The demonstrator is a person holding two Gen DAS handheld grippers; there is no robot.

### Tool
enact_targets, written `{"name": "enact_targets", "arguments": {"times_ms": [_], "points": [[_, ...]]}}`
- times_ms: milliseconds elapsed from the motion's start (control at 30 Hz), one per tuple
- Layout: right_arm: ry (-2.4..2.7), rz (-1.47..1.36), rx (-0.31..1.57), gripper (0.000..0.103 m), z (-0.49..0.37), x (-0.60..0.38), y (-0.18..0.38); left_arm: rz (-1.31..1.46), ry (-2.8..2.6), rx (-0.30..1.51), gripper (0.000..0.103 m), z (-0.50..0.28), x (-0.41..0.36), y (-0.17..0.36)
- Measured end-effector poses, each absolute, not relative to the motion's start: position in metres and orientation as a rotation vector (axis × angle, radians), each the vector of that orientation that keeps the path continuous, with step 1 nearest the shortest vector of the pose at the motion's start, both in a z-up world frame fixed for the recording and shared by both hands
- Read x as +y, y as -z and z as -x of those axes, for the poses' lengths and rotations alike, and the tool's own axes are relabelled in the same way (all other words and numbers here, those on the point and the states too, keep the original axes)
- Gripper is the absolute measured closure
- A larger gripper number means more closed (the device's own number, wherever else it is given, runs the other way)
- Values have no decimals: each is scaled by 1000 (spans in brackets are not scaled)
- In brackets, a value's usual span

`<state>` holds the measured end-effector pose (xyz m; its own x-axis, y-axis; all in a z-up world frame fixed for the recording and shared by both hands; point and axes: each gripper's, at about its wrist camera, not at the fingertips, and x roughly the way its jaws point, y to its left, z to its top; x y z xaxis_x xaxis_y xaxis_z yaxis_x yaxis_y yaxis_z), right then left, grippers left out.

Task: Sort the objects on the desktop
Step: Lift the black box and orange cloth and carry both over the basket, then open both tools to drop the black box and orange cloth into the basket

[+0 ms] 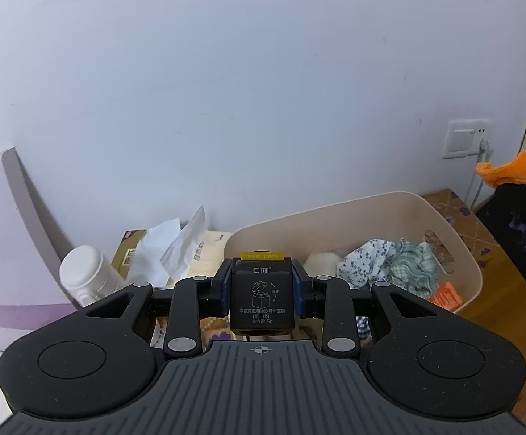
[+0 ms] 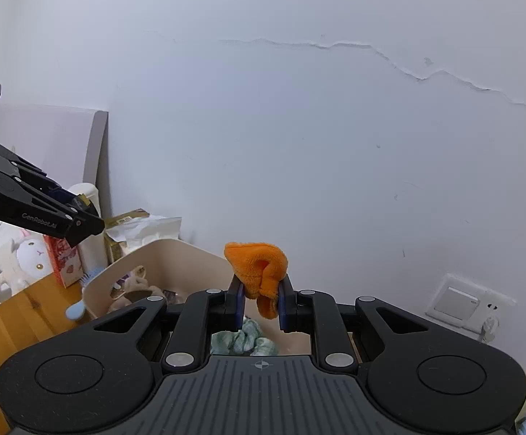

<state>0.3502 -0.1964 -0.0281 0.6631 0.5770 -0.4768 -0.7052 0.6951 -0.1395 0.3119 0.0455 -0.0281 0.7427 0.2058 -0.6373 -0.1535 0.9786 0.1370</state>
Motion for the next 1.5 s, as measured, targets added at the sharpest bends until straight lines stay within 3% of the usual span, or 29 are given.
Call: {"name": "enact_targets", "arguments": {"times_ms": [800,1333,1433,1500], "points": [[-728,418,608,86,-414,-135,91,-58,-154,959,71,-397,47,114],[-679,439,833,85,-436,-129,142,-71,-133,1003,71,-411,35,131],[-673,427,853,79,-436,-132,144,-69,-142,1009,66,-411,36,133],[-666,412,859,66,-436,-135,142,-61,-146,1017,49,-411,37,134]]}}
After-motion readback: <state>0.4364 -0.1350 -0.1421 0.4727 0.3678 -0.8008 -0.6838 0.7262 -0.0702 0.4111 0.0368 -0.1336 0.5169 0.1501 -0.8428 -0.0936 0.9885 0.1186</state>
